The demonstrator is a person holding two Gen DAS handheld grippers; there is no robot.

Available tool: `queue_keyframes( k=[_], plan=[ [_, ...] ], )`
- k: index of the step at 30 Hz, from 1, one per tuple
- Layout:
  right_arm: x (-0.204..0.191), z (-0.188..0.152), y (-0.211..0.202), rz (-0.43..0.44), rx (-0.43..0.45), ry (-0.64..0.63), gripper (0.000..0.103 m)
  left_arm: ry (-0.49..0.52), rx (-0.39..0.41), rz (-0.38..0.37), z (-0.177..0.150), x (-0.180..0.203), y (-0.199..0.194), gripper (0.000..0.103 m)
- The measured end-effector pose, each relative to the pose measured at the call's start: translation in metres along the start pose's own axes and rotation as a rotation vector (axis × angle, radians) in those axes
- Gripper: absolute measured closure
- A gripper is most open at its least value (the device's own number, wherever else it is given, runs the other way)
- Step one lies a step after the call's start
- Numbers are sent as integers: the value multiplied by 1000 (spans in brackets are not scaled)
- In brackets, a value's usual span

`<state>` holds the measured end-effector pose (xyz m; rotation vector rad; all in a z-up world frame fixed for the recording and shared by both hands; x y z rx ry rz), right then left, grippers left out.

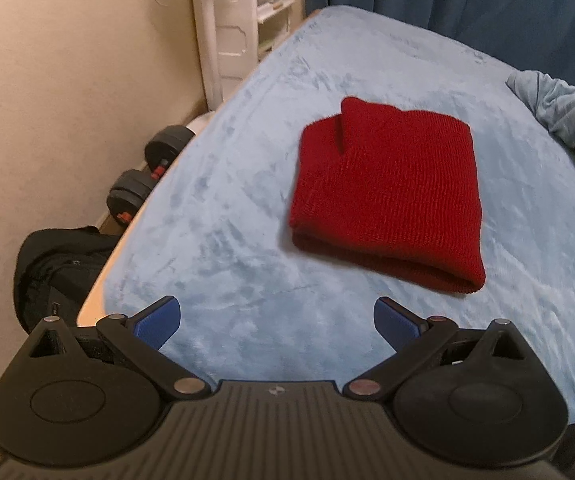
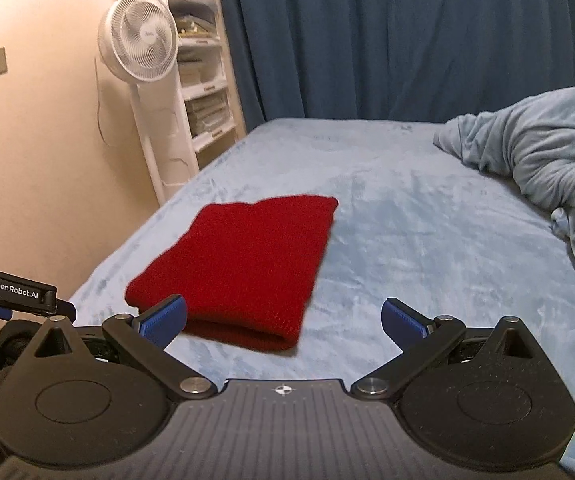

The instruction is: Fold small clothes

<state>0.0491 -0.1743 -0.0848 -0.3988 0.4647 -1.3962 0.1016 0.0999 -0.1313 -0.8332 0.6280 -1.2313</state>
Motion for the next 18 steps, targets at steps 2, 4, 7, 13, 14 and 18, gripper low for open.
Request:
queue_keyframes(
  k=[2, 4, 7, 13, 14, 18],
  plan=[
    [2, -1, 9, -4, -15, -3, 1, -4, -12, -6, 2, 4, 9, 0],
    [4, -2, 21, 0, -34, -9, 1, -17, -26, -18, 5, 8, 16, 0],
    [10, 2, 42, 22, -56, 0, 1, -53, -43, -57, 12, 17, 31, 0],
    [50, 40, 114, 148, -117, 218, 1, -174, -83, -212, 40, 42, 79, 0],
    [57, 48, 130, 176, -133, 253, 1, -218, -100, -234, 45, 43, 93, 0],
    [76, 80, 213, 262, -202, 343, 1, -348, -145, -256, 58, 43, 143, 0]
  ],
)
Point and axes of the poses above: each gripper's, at about its wrist camera, not at the fingertips, and y roughly the way its jaws point, x to its right, z to its top, the point moved 9 cm from there along y, roughly the way its jaws point, and after that the axes turned 6 degrees about -y, right-handed, at the moved point
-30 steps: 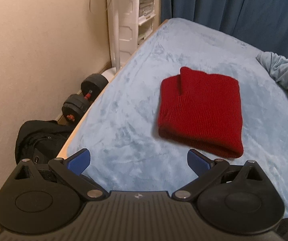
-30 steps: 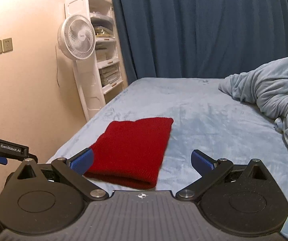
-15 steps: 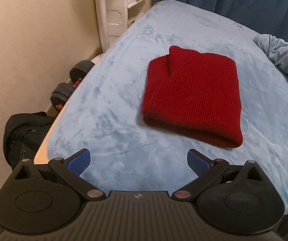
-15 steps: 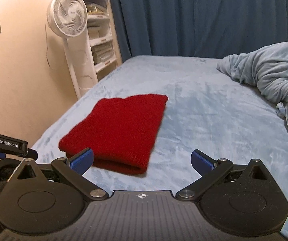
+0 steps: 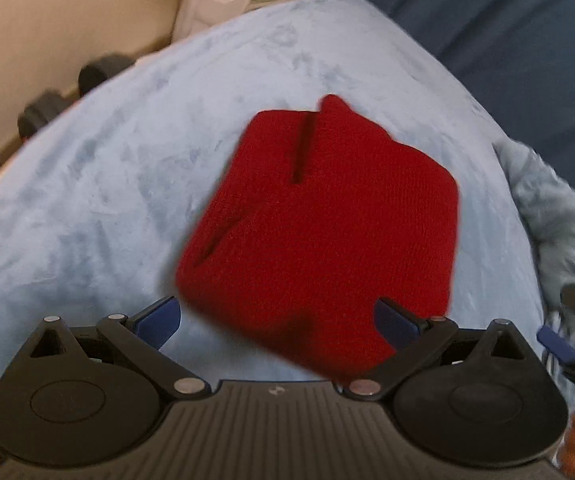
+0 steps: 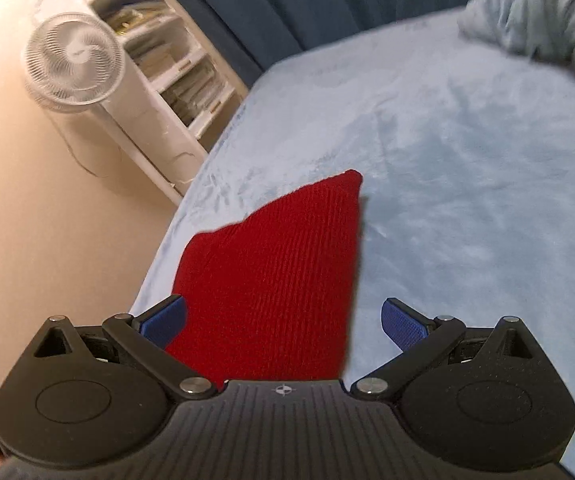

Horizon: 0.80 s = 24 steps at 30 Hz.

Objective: Fold small clothes
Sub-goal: 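Lower both tools and grasp the folded cardigan edges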

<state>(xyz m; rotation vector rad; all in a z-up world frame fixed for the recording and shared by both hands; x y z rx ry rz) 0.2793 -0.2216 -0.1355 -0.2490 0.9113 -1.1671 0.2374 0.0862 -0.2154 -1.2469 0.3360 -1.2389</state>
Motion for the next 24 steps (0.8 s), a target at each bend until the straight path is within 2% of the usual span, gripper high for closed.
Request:
queue_keyframes(
  k=[1, 4, 6, 10, 13, 14, 15, 16, 17, 18, 19, 20, 21, 24],
  plan=[
    [7, 13, 22, 1, -22, 8, 1, -32, -10, -9, 3, -4, 10, 0],
    [38, 46, 83, -93, -60, 46, 1, -108, -36, -30, 7, -17, 34, 0],
    [54, 57, 123, -60, -112, 117, 1, -147, -58, -57, 7, -26, 46, 0],
    [68, 59, 190, 65, -232, 280, 1, -217, -67, -83, 10, -48, 65, 0],
    [64, 59, 229, 81, -283, 287, 1, -233, -47, -111, 14, -53, 67, 1],
    [63, 57, 240, 67, -314, 296, 1, -214, -18, -96, 18, -53, 64, 7],
    [55, 53, 249, 107, -344, 288, 18, -186, 19, -92, 22, -50, 59, 37],
    [47, 55, 251, 132, -350, 256, 32, -165, 28, -105, 25, -45, 57, 51],
    [39, 55, 250, 132, -341, 185, 59, -156, 43, -82, 29, -43, 53, 55],
    [33, 56, 244, 114, -317, 98, 67, -127, 54, -79, 36, -38, 51, 64],
    [33, 57, 236, 110, -287, 77, 69, -69, 62, -70, 46, -31, 51, 70],
    [35, 59, 223, 110, -253, 92, 73, -24, 69, -65, 57, -25, 52, 71],
    [41, 59, 206, 105, -213, 123, 74, 32, 64, -78, 72, -14, 55, 74],
    [71, 46, 147, 92, -65, 252, 77, 242, 60, -122, 128, 37, 74, 76]
  ],
)
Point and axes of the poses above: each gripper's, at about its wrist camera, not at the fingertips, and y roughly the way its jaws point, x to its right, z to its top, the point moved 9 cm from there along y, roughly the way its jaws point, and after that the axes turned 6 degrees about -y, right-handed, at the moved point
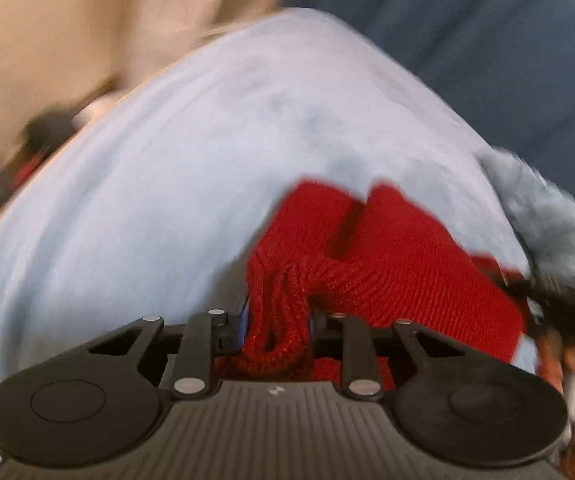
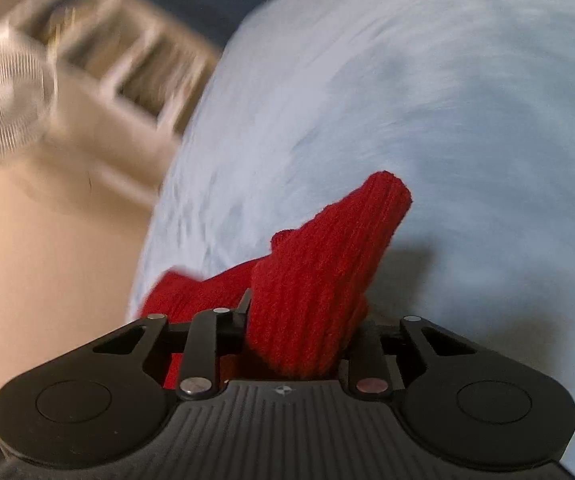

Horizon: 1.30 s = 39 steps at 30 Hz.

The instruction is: Fold small clothes

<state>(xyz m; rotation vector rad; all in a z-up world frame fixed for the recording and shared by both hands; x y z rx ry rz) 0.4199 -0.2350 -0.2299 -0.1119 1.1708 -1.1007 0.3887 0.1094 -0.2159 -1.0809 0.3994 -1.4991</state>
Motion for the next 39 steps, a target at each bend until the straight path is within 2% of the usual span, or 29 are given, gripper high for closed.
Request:
queue_keyframes(
  k=[2, 4, 5, 7, 10, 14, 16, 18, 19, 22, 23, 26, 28, 29, 30, 32, 34, 35, 36, 37, 39],
  plan=[
    [24, -21, -41, 4, 101, 111, 78, 132, -41, -47, 37, 40, 34, 76],
    [42, -55, -76, 0, 215, 196, 78, 239, -95, -85, 58, 88, 74, 76],
    [49, -74, -88, -9, 268, 234, 78, 319, -116, -104, 62, 117, 94, 76],
    [58, -108, -97, -29, 343, 309, 78, 409, -126, -104, 59, 156, 119, 76],
    [68, -128, -90, -37, 387, 372, 78, 439, -107, -115, 53, 174, 123, 76],
    [70, -116, -84, -12, 356, 349, 77, 327, -132, -162, 64, 133, 98, 76],
    [65, -111, -81, -13, 339, 339, 70, 298, -113, -178, 68, 121, 81, 76],
    [63, -107, -76, -41, 330, 344, 53, 271, -99, -182, 66, 106, 69, 76],
    [64, -106, -76, -52, 328, 347, 53, 261, -99, -171, 64, 98, 66, 75],
    [60, -102, -70, -86, 316, 318, 41, 145, -132, -139, 61, 68, 67, 70],
    [60, -99, -69, -109, 308, 309, 33, 93, -140, -143, 60, 60, 66, 68],
    [60, -94, -70, -148, 285, 268, 29, -87, -136, -185, 60, 37, 49, 62],
    [63, -93, -68, -169, 266, 265, 20, -208, -121, -196, 59, 16, 35, 35],
    [64, -92, -68, -175, 262, 265, 17, -269, -116, -195, 57, 5, 32, 30],
    [64, -91, -66, -177, 258, 265, 17, -282, -121, -181, 56, -1, 33, 28],
    [65, -91, -65, -176, 253, 272, 16, -237, -151, -160, 48, -1, 39, 28],
    [65, -91, -65, -171, 251, 290, 16, -212, -187, -179, 38, 7, 42, 28],
    [65, -92, -65, -169, 249, 295, 16, -194, -198, -184, 34, 15, 43, 28],
    [66, -92, -65, -173, 246, 294, 16, -168, -185, -181, 31, 20, 43, 44],
    [65, -92, -65, -176, 245, 289, 16, -117, -151, -149, 29, 26, 39, 80],
    [63, -92, -68, -178, 239, 279, 16, -79, -122, -126, 26, 32, 28, 86]
  ],
)
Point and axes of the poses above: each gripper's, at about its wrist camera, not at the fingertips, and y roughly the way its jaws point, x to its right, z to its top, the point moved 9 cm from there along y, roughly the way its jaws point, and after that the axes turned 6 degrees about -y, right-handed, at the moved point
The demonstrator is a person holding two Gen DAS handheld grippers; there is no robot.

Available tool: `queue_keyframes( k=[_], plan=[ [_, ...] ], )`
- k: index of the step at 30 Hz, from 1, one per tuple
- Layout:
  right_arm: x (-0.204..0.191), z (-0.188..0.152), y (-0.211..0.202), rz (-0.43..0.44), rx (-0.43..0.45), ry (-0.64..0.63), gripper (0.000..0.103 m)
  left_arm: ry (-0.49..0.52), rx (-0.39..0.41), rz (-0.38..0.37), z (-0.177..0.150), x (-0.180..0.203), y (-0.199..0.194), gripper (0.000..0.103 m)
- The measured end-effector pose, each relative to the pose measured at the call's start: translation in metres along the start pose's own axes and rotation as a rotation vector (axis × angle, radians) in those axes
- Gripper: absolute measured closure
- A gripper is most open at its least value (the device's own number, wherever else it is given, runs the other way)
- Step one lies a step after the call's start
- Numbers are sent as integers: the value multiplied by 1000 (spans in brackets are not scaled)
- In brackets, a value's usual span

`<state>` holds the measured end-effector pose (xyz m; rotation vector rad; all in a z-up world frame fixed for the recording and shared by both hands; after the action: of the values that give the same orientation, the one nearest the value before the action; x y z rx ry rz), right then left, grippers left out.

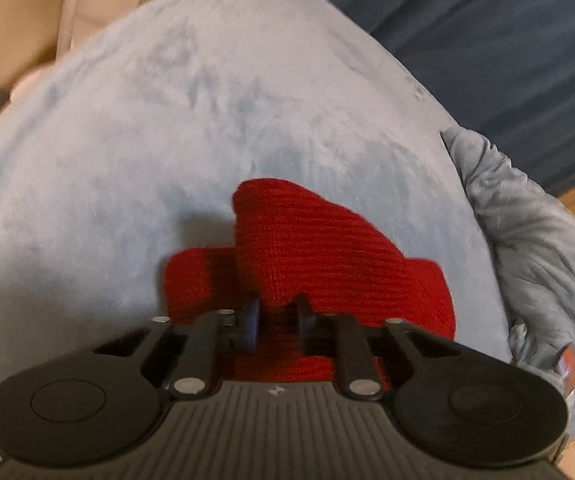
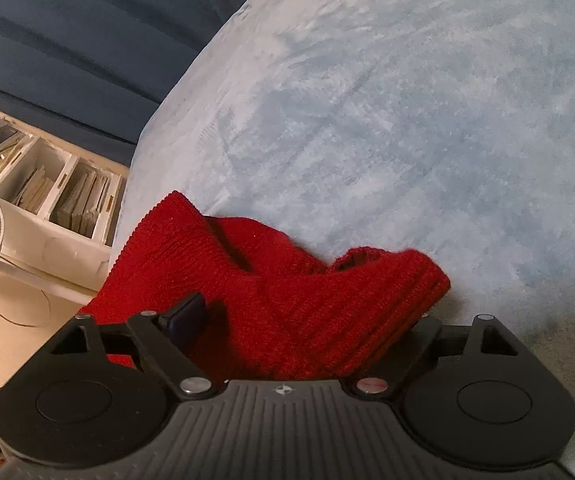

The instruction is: Fold small clothes

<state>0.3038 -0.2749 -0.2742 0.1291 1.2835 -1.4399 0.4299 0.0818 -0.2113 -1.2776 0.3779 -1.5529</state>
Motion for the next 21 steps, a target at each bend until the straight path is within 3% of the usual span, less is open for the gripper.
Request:
queue_keyframes(
  k=[5, 9, 12, 16, 19, 21],
  plan=[
    [-4, 1, -3, 24, -13, -19, 16, -74, 3, -34, -12, -1, -36, 88],
    [0, 0, 3, 4, -21, -14, 16, -111, -53, 95, -18, -32, -4, 86],
    [0, 4, -2, -2, -15, -18, 10, -178, -74, 68, -16, -40, 9, 74],
    [6, 22, -17, -5, 24, -73, 4, -185, 0, 102, -21, -51, -18, 28],
    [7, 48, -18, -1, 11, -148, 2, -228, 0, 32, -33, -58, -32, 18],
    [-6, 68, -5, 45, -49, -221, 1, -235, -8, -24, -34, -59, -27, 18]
  ],
)
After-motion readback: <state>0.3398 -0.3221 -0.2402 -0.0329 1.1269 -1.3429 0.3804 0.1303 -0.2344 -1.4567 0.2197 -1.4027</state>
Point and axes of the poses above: each gripper's, at about its wrist camera, not at the fingertips, and y roughly the way its jaws point, x to its right, z to its top, the point moved 9 cm from there along y, roughly the way its jaws point, and after that the axes turned 6 degrees about -y, right-handed, at the moved point
